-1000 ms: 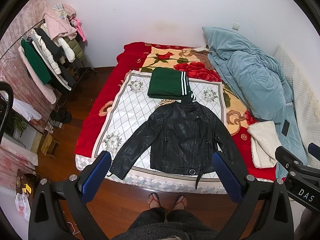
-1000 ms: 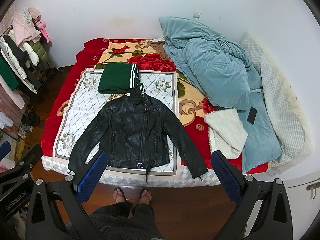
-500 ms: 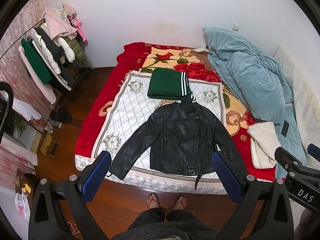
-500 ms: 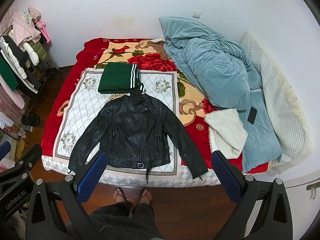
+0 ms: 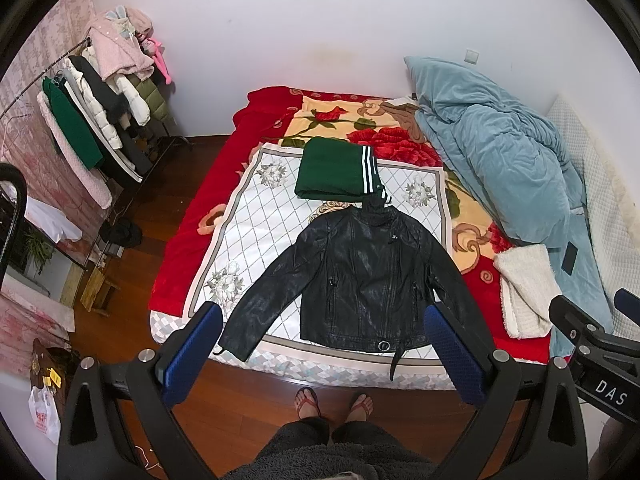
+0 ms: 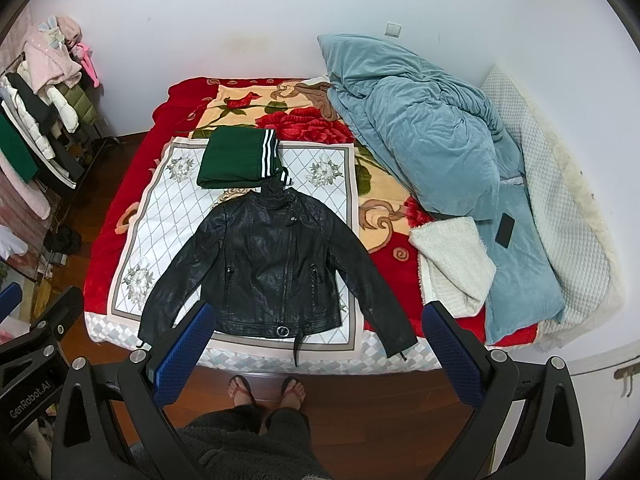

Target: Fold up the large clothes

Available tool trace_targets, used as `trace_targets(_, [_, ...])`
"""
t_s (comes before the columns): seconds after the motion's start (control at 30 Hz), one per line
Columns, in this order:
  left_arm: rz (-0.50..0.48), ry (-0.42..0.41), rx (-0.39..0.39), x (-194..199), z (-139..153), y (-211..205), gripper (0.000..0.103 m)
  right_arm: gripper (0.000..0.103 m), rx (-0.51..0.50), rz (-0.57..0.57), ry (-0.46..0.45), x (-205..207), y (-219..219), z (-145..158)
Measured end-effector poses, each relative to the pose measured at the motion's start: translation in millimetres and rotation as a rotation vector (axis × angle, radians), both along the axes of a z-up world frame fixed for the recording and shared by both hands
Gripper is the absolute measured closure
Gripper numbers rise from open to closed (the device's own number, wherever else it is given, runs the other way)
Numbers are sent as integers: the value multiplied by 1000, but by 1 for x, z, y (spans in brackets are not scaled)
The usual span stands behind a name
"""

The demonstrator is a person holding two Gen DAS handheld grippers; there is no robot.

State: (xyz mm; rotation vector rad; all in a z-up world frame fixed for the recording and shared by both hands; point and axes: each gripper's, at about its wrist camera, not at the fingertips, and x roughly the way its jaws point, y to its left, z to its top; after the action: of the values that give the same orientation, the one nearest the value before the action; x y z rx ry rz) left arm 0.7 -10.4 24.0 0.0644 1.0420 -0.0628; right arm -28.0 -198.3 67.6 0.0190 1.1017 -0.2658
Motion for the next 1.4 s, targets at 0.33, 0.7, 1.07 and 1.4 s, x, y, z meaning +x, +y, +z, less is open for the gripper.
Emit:
trace_targets(0.33, [-3,-1,-1,0,2,-1,0,0,1,0,0,-2,0,-8])
trace_targets(0.7, [-12,-44,47,33,-27,1,0,0,44,-63,8,9,12,-30])
trace_targets(1.07, [45,27,245,130,-208,1,0,35,311,-402,106,45,-93,-233])
trace_targets(1.4, [149,242,363,171,-396,-34,0,35,802,-972,155,-11,-260,-554])
